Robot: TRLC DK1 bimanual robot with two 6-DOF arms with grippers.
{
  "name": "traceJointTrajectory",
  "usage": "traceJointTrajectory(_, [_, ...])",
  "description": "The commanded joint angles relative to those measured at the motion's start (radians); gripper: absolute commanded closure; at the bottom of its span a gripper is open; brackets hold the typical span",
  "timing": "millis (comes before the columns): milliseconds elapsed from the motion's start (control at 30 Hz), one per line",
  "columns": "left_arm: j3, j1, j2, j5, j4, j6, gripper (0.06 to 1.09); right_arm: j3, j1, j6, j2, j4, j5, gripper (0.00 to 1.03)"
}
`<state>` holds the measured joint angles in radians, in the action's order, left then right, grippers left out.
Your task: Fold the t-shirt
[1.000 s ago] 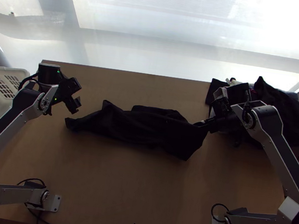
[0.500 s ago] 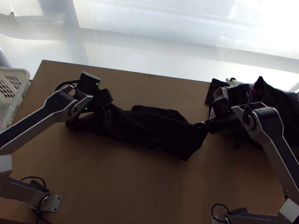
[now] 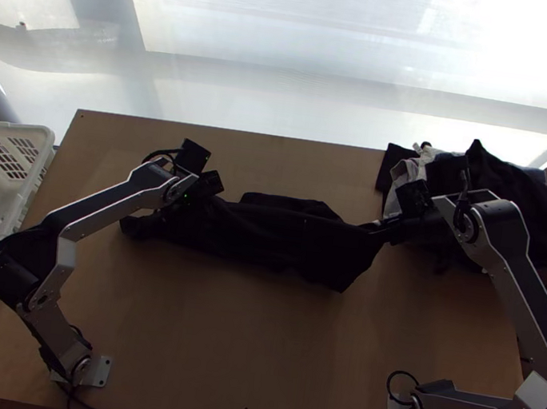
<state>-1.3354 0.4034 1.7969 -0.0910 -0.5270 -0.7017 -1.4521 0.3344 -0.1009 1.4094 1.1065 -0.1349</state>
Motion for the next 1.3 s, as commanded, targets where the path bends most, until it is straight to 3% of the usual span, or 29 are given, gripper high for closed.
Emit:
traceJointTrajectory(0, [-0.007,-0.055,0.07,-0.015,0.074,-0.012,0.82,0.004,-0.021,0.001,-0.018,0.0,0.003,1.0])
traceJointTrajectory(33, [-0.018,-0.066,0.065,-0.015,0.073,0.005,0.93,0.009,-0.024,0.001,-0.021,0.0,0.003,1.0])
traceJointTrajectory(133, [-0.057,-0.092,0.018,-0.013,0.018,0.041,1.0,0.027,-0.028,0.001,-0.03,0.0,0.003,1.0])
traceJointTrajectory(467, [-0.219,-0.235,-0.435,0.056,-0.268,0.111,1.0,0.052,-0.055,-0.01,-0.061,0.027,-0.003,1.0])
traceJointTrajectory(667, [-0.173,-0.385,-0.651,0.111,-0.386,0.099,1.0,0.061,-0.112,-0.005,-0.09,0.065,-0.086,1.0])
traceJointTrajectory(1000, [0.035,-0.419,-0.792,0.125,-0.386,0.038,1.0,0.068,-0.087,-0.01,-0.099,0.075,-0.117,1.0])
traceJointTrajectory(1133, [0.162,-0.417,-0.732,0.134,-0.263,0.034,1.0,0.113,-0.083,-0.014,-0.05,0.073,-0.149,1.0])
traceJointTrajectory(1267, [0.235,-0.41,-0.557,0.135,-0.093,0.03,1.0,0.121,-0.046,0.009,0.016,-0.033,-0.149,1.0])
